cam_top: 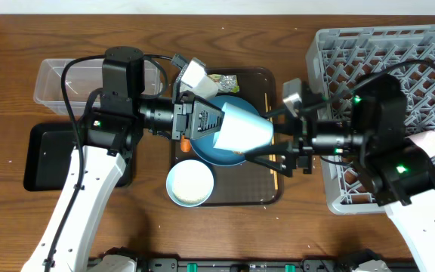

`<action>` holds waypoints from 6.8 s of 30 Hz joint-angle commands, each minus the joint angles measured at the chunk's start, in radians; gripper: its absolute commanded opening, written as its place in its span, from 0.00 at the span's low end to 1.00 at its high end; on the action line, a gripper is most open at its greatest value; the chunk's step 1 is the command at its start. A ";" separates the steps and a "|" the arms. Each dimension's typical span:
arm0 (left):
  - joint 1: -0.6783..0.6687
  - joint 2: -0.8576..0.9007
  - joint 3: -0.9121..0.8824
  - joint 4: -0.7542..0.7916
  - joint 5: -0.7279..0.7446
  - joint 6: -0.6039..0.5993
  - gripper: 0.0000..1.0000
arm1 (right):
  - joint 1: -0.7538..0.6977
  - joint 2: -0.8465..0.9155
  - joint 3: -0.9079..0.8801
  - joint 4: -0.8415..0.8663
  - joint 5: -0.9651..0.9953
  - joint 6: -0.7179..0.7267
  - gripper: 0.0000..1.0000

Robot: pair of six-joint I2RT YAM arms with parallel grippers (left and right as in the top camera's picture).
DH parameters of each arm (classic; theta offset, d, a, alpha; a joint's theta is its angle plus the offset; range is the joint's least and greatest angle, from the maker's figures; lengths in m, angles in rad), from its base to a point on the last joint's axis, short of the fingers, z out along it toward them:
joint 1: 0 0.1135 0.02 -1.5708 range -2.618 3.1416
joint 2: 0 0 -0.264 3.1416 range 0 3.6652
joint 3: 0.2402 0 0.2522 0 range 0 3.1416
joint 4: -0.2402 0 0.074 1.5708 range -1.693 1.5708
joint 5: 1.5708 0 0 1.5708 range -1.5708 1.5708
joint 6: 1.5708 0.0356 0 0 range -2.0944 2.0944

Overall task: Sort waste into correct bins and load items into the dishwasher rack
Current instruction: 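Hand blue cup to right gripper and place it in the rack, then grasp the rim of the blue plate with left gripper, then tip blue plate over the black tray to dump the food scrap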

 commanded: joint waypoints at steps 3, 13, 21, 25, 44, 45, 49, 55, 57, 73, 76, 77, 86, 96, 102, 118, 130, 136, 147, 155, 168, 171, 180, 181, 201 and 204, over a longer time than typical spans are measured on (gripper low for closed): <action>0.001 0.000 0.018 0.023 0.031 -0.004 0.06 | 0.011 0.005 0.002 0.000 0.018 -0.002 0.53; 0.002 0.000 0.018 0.023 -0.029 -0.003 0.81 | -0.076 -0.076 0.002 -0.050 0.208 0.066 0.43; 0.002 0.000 0.018 0.023 -0.064 -0.003 0.93 | -0.428 -0.147 0.002 -0.295 0.555 0.181 0.45; 0.002 0.000 0.018 0.022 -0.063 -0.003 0.93 | -0.644 -0.137 0.002 -0.371 0.702 0.247 0.47; 0.001 0.000 -0.001 0.018 -0.063 0.000 0.93 | -1.305 0.206 0.002 -0.307 0.788 0.607 0.52; 0.001 0.000 -0.002 0.018 -0.063 0.000 0.93 | -1.315 0.231 0.002 -0.307 0.780 0.619 0.52; 0.001 0.000 -0.002 0.018 -0.063 0.000 0.93 | -1.335 0.315 0.002 -0.292 0.772 0.634 0.52; 0.001 0.000 -0.002 0.018 -0.063 0.000 0.93 | -1.336 0.397 0.002 -0.230 0.679 0.644 0.59; 0.001 0.000 -0.002 0.018 -0.063 0.000 0.93 | -1.336 0.409 0.002 -0.236 0.649 0.661 0.67; 0.001 0.000 -0.002 0.015 -0.079 0.035 0.93 | -1.295 0.330 0.121 -0.251 0.210 0.540 0.72; 0.002 0.000 -0.002 -0.041 -0.233 0.098 0.90 | -1.210 0.235 0.146 -0.252 0.169 0.451 0.72; 0.002 0.000 -0.002 -0.077 -0.314 0.118 0.89 | -1.170 0.200 0.148 -0.251 0.171 0.424 0.72; -0.071 0.000 -0.002 -0.486 -1.225 0.163 0.77 | -0.697 -0.003 0.148 -0.398 0.566 0.264 0.75; -0.108 0.006 -0.005 -0.623 -1.335 0.158 0.77 | -0.378 0.011 0.147 -0.515 0.862 0.271 0.80; -0.124 0.018 -0.006 -0.576 -1.328 0.156 0.77 | -0.373 0.027 0.147 -0.526 0.858 0.288 0.82; -0.359 0.239 -0.008 -0.374 -1.392 0.211 0.77 | -0.373 0.035 0.147 -0.581 0.854 0.309 0.84; -0.343 0.251 -0.008 -0.389 -1.625 0.094 0.77 | -0.373 0.036 0.147 -0.586 0.855 0.309 0.85; -0.249 0.253 -0.008 -0.381 -1.584 0.034 0.72 | -0.373 0.036 0.146 -0.584 0.855 0.309 0.86; -0.216 0.397 -0.008 -0.307 -1.538 0.034 0.56 | -0.373 0.036 0.146 -0.568 0.855 0.310 0.86; -0.217 0.468 -0.008 -0.294 -1.490 0.034 0.46 | -0.373 0.036 0.146 -0.580 0.855 0.310 0.86; -0.225 0.468 -0.008 -0.267 -1.341 0.034 0.39 | -0.373 0.036 0.146 -0.554 0.855 0.314 0.86; -0.226 0.468 -0.008 -0.262 -1.392 0.033 0.39 | -0.373 0.036 0.146 -0.547 0.855 0.318 0.86; -0.226 0.472 -0.008 -0.215 -1.417 0.034 0.39 | -0.373 0.036 0.146 -0.547 0.855 0.321 0.86; -0.226 0.474 -0.008 -0.208 -1.417 0.033 0.39 | -0.373 0.036 0.146 -0.547 0.855 0.321 0.86; -0.225 0.557 -0.008 -0.158 -1.416 0.034 0.06 | -0.373 0.036 0.146 -0.548 0.855 0.320 0.87; -0.225 0.554 -0.006 -0.170 -1.416 0.034 0.06 | -0.373 0.036 0.146 -0.549 0.855 0.320 0.87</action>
